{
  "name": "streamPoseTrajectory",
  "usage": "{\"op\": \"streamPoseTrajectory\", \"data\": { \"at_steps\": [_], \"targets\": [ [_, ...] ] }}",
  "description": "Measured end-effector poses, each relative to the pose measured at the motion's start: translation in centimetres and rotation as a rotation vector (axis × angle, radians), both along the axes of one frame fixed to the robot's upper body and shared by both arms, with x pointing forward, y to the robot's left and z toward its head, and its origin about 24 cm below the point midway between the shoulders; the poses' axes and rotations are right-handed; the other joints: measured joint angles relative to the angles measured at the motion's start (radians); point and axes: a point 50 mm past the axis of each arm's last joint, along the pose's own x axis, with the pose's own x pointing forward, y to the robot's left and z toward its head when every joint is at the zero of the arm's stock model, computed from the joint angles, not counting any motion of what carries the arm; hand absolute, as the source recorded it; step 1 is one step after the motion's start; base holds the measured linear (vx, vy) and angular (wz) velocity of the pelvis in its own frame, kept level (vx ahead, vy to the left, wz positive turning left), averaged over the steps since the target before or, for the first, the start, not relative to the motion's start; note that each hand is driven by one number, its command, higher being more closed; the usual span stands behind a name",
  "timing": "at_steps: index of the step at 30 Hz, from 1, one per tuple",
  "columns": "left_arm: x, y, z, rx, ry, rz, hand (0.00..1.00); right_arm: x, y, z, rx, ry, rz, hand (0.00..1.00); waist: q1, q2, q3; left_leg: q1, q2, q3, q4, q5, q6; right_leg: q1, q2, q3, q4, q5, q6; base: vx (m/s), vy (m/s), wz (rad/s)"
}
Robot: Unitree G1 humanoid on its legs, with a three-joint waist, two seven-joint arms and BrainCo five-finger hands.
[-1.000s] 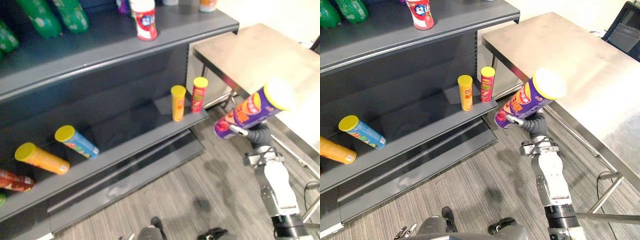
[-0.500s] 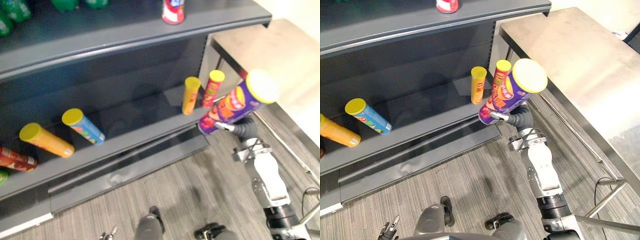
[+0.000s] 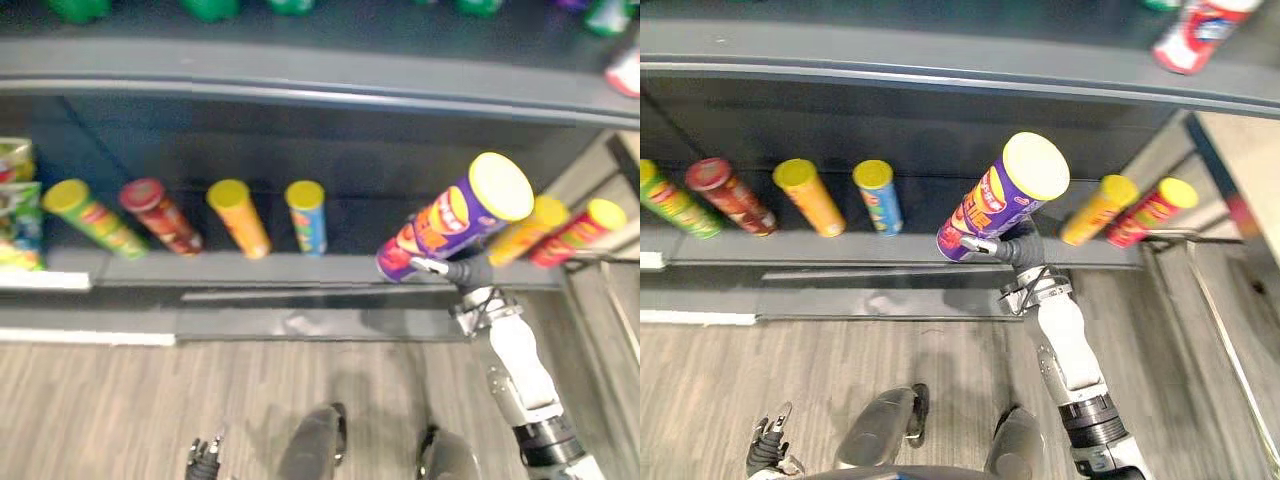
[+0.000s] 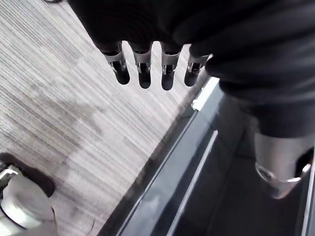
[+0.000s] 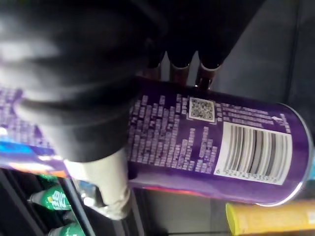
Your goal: Put the gum and the chips on the shelf.
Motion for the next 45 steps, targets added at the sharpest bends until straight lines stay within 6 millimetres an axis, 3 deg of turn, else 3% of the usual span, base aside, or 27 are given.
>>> {"op": "streamPoseTrajectory", "data": {
  "at_steps": [2,4,7,10,16,24,31,33,37,40,43,45],
  "targets": [
    [0.5,0.1,0.0,-0.001,-0.001,-0.02,0.0,-0.3,-0.1,-0.1,0.005,-0.003,-0.004,1.0,-0.018,-0.008,0.01,-0.015,-0.031,-0.029,0.04,-0.008,-0.011,-0.024,0.014,0.041,-0.014,0.003,0.028,0.13,-0.073,1.16],
    [0.3,-0.1,0.0,-0.008,0.001,-0.025,0.0,-0.4,-0.1,-0.2,0.007,0.002,0.0,1.0,-0.019,-0.006,0.011,-0.01,-0.025,-0.043,0.059,-0.013,-0.021,-0.005,0.021,0.042,-0.004,-0.021,0.057,0.13,-0.143,0.59],
    [-0.2,-1.5,-0.6,-0.055,0.009,-0.049,0.0,-0.4,0.0,0.7,0.02,-0.048,0.006,1.0,-0.017,-0.006,0.011,0.0,-0.001,-0.048,0.04,-0.012,-0.053,0.022,0.041,0.014,-0.034,-0.05,0.06,0.07,-0.178,0.0],
    [0.2,-2.6,-0.7,-0.085,-0.011,-0.083,0.0,-0.4,-0.1,0.9,0.029,-0.068,0.0,1.0,-0.026,-0.007,0.013,0.023,0.01,-0.05,-0.039,0.022,-0.087,0.026,0.049,-0.013,-0.066,-0.051,0.059,0.0,-0.162,-0.07],
    [1.0,-2.8,-0.5,-0.076,-0.042,-0.113,0.0,-0.4,-0.2,0.8,0.036,-0.063,-0.014,1.0,-0.052,-0.015,0.046,0.048,0.041,-0.068,-0.171,0.085,-0.121,0.045,0.072,-0.054,-0.131,-0.062,0.038,-0.08,-0.16,0.12],
    [1.4,-3.1,-0.4,-0.058,-0.031,-0.159,0.0,-0.6,0.4,-0.3,0.03,-0.035,-0.001,1.0,-0.06,-0.019,0.048,0.077,0.07,-0.045,-0.302,0.166,-0.132,0.047,0.099,-0.067,-0.198,-0.019,0.014,-0.01,-0.066,0.0],
    [2.2,-2.8,0.1,0.016,-0.033,-0.165,0.0,-0.2,0.8,-1.6,-0.017,0.012,-0.017,1.0,-0.074,-0.021,0.048,0.099,0.068,-0.05,-0.361,0.19,-0.13,0.067,0.102,-0.074,-0.229,-0.012,0.011,0.07,-0.002,0.05],
    [3.1,-2.2,0.4,0.049,-0.045,-0.177,0.0,0.3,0.9,-2.2,-0.053,0.035,-0.033,1.0,-0.077,-0.021,0.048,0.098,0.066,-0.06,-0.378,0.199,-0.132,0.065,0.099,-0.083,-0.229,-0.012,0.011,0.05,-0.006,0.21],
    [8.1,-1.8,2.4,0.112,-0.161,-0.225,0.0,2.7,0.3,-2.6,-0.137,0.061,-0.147,1.0,-0.09,0.004,0.073,0.077,0.082,0.001,-0.408,0.23,-0.137,0.062,0.067,-0.138,-0.212,-0.013,0.012,0.0,0.014,0.45],
    [11.1,-2.8,4.1,0.122,-0.269,-0.282,0.0,5.1,-0.8,-1.4,-0.181,0.037,-0.26,1.0,-0.085,0.02,0.117,0.067,0.04,-0.018,-0.409,0.272,-0.121,0.025,0.017,-0.147,-0.132,-0.031,0.019,-0.01,0.087,0.46],
    [12.2,-4.1,5.0,0.12,-0.326,-0.331,0.0,6.8,-2.1,-0.1,-0.185,0.016,-0.363,1.0,-0.079,0.045,0.136,0.024,0.008,-0.02,-0.381,0.283,-0.119,-0.01,-0.019,-0.153,-0.078,-0.049,0.019,-0.02,0.08,0.48],
    [12.4,-4.9,5.1,0.113,-0.338,-0.361,0.0,7.9,-2.8,0.7,-0.202,0.008,-0.428,1.0,-0.06,0.067,0.158,0.016,-0.001,-0.023,-0.371,0.284,-0.118,-0.015,-0.033,-0.159,-0.061,-0.05,0.019,-0.05,0.038,0.18]
  ]
}}
